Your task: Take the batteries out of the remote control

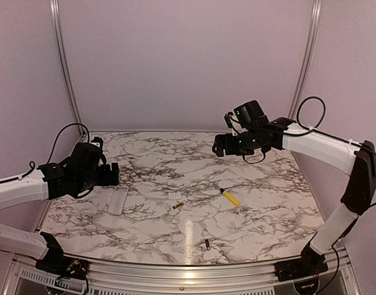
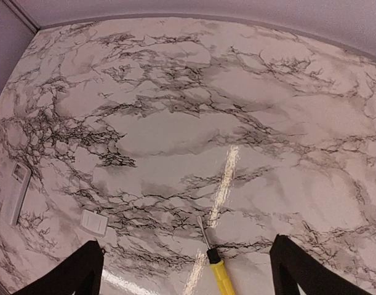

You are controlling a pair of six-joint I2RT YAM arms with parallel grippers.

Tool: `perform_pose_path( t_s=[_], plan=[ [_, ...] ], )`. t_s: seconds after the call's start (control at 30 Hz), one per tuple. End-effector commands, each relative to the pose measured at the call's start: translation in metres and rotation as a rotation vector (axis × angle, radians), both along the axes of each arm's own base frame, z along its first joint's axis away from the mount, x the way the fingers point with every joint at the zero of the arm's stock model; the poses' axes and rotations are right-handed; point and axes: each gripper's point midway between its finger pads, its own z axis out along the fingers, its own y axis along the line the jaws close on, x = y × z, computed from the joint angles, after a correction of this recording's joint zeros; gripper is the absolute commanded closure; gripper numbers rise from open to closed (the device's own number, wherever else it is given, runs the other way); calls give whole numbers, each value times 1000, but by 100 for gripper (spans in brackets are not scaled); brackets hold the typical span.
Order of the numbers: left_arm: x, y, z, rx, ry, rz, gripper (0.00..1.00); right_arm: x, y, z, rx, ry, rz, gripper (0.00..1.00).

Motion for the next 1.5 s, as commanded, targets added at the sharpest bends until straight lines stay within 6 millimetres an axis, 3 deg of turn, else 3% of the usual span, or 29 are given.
perform_pose_path(
  t_s=[0.0,0.3,0.4,0.57,0.8,0.97,1.47],
  plan=[
    [13,5,46,66,-109,-3,1,5,-14,50,-24,-98,-29,2],
    [28,10,115,107,-284,-7,1,1,-42,131,-21,-292,-100,2],
    [28,19,132,112,-332,13,1,-9,-59,158,-9,-357,-141,1],
    [23,33,149,128,-385,43,1,-33,-87,181,12,-399,-208,2],
    [10,52,154,122,-431,94,1,-63,-122,183,48,-417,-310,2],
    [3,58,146,95,-426,114,1,-79,-133,184,117,-461,-331,1],
    [-11,67,135,68,-411,123,1,-88,-140,184,200,-492,-368,2]
  ],
)
